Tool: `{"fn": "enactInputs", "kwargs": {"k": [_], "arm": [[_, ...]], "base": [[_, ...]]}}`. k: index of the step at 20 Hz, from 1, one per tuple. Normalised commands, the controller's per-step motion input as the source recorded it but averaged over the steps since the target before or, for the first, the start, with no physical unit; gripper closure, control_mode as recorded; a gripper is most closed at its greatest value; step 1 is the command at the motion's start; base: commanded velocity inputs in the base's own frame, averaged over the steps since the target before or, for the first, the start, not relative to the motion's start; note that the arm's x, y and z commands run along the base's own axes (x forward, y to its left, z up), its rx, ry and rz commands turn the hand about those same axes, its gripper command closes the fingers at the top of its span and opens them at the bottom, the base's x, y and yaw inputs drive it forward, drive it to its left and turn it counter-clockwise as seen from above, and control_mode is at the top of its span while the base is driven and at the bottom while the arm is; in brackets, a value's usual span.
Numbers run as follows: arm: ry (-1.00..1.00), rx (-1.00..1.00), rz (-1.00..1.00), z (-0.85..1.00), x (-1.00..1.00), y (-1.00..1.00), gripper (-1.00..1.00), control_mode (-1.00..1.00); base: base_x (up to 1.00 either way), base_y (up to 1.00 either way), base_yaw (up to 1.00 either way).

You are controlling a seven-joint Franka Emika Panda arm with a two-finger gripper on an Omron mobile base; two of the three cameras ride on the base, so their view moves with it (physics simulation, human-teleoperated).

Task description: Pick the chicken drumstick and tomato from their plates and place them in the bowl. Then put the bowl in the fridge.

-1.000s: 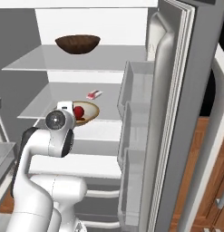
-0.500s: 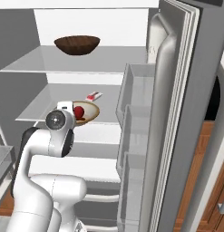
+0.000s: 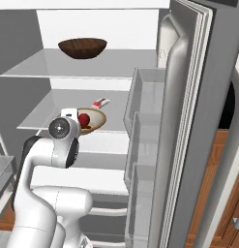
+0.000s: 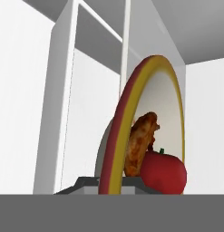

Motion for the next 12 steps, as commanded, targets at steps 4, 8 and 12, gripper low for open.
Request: {"fn": "enactInputs", "kwargs": {"k": [4, 8, 12], "arm": [[0.0, 0.0, 0.0, 0.0, 0.0, 0.0, 1.0, 1.0], [0.0, 0.0, 0.0, 0.0, 0.0, 0.0, 1.0, -1.0], [0.0, 0.0, 0.0, 0.0, 0.0, 0.0, 1.0, -1.0]], "base": [[0.0, 0.0, 0.0], [0.0, 0.0, 0.0], [0.0, 0.0, 0.0]]}}
